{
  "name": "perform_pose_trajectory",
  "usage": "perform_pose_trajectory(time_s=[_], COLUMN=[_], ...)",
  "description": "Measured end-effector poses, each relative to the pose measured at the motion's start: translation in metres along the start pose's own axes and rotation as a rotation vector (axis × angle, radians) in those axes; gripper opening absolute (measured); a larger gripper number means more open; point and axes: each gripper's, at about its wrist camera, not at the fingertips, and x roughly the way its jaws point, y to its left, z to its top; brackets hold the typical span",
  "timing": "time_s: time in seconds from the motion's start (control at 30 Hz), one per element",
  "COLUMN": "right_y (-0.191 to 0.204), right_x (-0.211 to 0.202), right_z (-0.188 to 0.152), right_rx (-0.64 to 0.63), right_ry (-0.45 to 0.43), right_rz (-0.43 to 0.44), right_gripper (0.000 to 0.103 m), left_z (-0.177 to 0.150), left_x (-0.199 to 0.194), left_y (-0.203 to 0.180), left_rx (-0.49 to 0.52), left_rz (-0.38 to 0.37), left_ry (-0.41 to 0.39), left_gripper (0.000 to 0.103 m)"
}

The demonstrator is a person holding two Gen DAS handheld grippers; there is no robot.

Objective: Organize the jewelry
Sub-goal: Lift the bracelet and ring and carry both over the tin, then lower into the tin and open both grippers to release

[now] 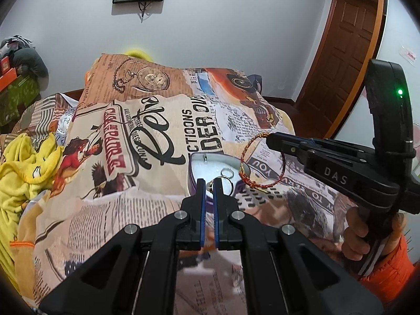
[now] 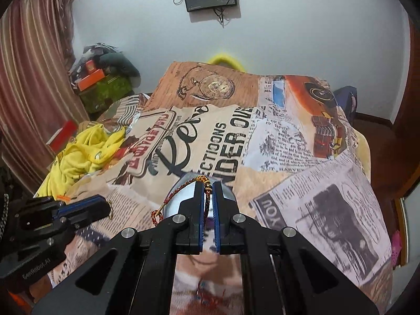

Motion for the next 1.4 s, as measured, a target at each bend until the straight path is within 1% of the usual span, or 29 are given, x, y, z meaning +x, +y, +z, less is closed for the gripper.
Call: perform_pose_trajectory(time_s=[0.2,0.3,0.57,0.67,0.83,1.03,1.23,1.4], right_y=[-0.003,-0.004,-0.008,-0.01,-0.018,-0.022,-0.022,-0.019], right_x=[0.017,0.03,0.062,0.072,0.086,0.091,0.096,0.095], right_z=[0.007,0.008,0.006,0.005,0.001,-0.003,-0.005,-0.008], right_rx=[0.013,0.02,0.035,0.04,0.078,0.091,0.084,0.06], right_ry=[0.007,0.024,0.094,0.123,0.173,0.205,0.227,0.235], right_rz=[0.006,0.011,0.024,0.03,0.057,0.07,0.076,0.065], right_gripper=[0.005,0.005,0.005,0.005,0.005,0.005,0.005,0.005], left_z=[0.011,0.014,0.019,0.02,0.02,0.018,0.017,0.017], left_x=[0.016,0.025,0.052,0.065,0.081,0.099,0.109,0.109], left_y=[0.006,0.009,0.012,0.011,0.012,0.015,0.016,0.017], left_rx=[-0.009,-0.012,-0.018,-0.014,-0.007,-0.016,-0.014,-0.017], left_rz=[-0.011,-0.016,-0.042,-0.054,-0.061,-0.072,-0.068,-0.062], left_ry=[0.003,0.01,0.052,0.08,0.113,0.16,0.18,0.177], left_gripper=[0.003,0.003,0.003,0.003,0.003,0.003,0.003,0.003])
